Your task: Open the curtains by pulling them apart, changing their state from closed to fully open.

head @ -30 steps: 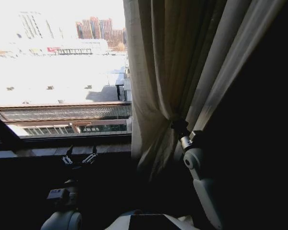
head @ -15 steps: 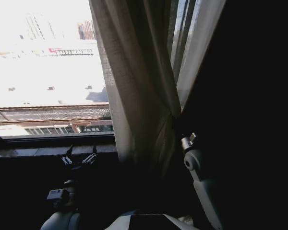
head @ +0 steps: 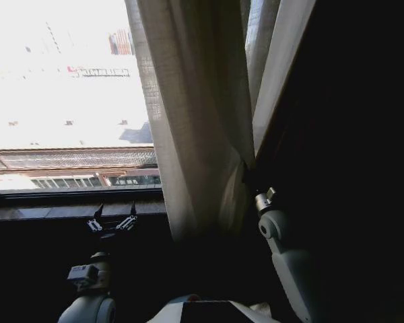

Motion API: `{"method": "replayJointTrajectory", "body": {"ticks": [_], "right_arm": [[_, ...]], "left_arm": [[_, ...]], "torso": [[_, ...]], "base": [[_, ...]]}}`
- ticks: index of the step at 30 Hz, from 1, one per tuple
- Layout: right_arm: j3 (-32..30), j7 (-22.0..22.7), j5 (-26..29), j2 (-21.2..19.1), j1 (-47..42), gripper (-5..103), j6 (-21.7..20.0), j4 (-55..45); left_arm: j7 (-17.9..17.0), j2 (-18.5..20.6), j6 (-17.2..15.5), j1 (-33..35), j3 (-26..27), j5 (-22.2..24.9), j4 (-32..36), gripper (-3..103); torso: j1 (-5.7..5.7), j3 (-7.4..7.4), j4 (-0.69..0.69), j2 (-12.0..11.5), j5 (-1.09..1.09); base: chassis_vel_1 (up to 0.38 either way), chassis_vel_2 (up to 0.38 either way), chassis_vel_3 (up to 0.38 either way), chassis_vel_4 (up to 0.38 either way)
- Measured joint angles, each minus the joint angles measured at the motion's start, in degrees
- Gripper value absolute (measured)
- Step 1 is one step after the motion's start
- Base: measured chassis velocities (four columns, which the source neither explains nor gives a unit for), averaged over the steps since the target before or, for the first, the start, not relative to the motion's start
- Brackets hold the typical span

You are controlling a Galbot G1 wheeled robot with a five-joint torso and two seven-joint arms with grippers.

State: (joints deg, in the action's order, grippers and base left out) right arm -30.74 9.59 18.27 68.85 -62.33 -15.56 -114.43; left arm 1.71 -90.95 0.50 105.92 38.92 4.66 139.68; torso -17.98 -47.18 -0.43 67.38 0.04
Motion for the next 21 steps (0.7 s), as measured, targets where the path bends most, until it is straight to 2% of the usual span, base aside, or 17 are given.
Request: {"method": "replayJointTrajectory", "body": {"ticks": [8, 12, 14, 21], "right_arm": [[-10.3, 0.8, 4.2, -3.8, 2.7, 0, -1.4, 7.2], [-12.3, 1.3, 4.3, -4.3, 3.2, 0, -1.5, 9.2], [-14.7, 4.0, 1.4, -4.6, 4.1, 0, -1.8, 13.2], [-14.3, 5.5, -2.1, -3.8, 4.6, 0, -2.3, 15.1]], "left_arm": [[0.0, 0.0, 1.1, -0.1, -0.1, 0.5, -0.8, 100], [0.0, 0.0, 1.3, 0.0, -0.1, 0.5, -1.0, 100], [0.1, 0.0, 1.5, 0.0, 0.0, 0.9, -1.2, 100], [0.1, 0.0, 1.7, 0.2, 0.1, 1.0, -1.2, 100]], "torso": [[0.00, 0.00, 0.00, 0.0, -0.03], [0.00, 0.00, 0.00, 0.0, -0.04], [0.00, 0.00, 0.00, 0.0, -0.03], [0.00, 0.00, -0.02, 0.0, -0.03]], "base": [[0.000, 0.000, 0.000, 0.000], [0.000, 0.000, 0.000, 0.000], [0.000, 0.000, 0.000, 0.000], [0.000, 0.000, 0.000, 0.000]]}}
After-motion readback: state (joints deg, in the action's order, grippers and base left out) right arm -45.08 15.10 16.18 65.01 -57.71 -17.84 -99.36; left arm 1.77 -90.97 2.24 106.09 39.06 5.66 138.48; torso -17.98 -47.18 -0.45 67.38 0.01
